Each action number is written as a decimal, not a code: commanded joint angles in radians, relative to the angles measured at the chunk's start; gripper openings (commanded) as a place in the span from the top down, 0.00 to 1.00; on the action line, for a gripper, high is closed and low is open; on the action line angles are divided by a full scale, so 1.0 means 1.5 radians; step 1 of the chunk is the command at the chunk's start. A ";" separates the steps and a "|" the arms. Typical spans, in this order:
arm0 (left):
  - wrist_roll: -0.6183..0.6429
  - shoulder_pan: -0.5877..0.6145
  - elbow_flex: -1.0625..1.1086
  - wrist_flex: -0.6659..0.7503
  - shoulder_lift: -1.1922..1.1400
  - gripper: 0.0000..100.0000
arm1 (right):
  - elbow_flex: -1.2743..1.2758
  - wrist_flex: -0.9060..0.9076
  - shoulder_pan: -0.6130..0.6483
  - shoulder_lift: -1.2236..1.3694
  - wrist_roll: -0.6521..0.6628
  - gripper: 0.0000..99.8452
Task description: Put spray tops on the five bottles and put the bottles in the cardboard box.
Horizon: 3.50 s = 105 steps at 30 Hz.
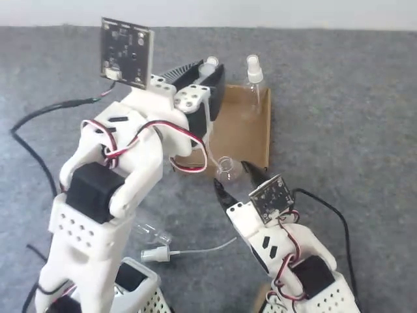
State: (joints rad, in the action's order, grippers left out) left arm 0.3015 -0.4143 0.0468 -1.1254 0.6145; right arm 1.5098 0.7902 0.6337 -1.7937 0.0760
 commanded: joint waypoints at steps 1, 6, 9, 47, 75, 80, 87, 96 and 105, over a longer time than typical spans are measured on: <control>0.006 -0.010 -0.010 0.023 0.016 0.99 | -0.007 -0.006 0.025 -0.015 0.012 0.99; 0.006 -0.005 -0.014 0.020 0.064 0.99 | -0.007 -0.004 0.025 -0.015 0.012 0.99; 0.005 -0.007 0.001 0.021 0.090 0.99 | -0.007 -0.004 0.025 -0.015 0.012 0.99; 0.025 -0.078 0.333 0.186 0.108 0.99 | -0.014 -0.007 -0.019 -0.016 0.006 0.99; -0.003 -0.107 0.474 0.211 0.108 0.99 | -0.023 -0.002 -0.074 -0.016 0.006 0.99; -0.003 -0.105 0.483 0.211 0.108 0.99 | -0.023 -0.006 -0.090 -0.016 0.004 0.99; -0.003 -0.108 0.483 0.210 0.109 0.98 | -0.024 -0.007 -0.114 -0.016 -0.043 0.99; -0.002 -0.108 0.482 0.188 0.104 0.87 | -0.021 -0.016 -0.116 -0.016 -0.047 0.99; 0.025 -0.103 0.409 0.086 0.109 0.73 | -0.021 -0.016 -0.115 -0.016 -0.047 0.99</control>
State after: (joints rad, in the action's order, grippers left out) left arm 0.3046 -0.5677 0.7818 -0.8999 0.7557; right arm 1.5098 0.7917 0.4726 -1.7952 0.0176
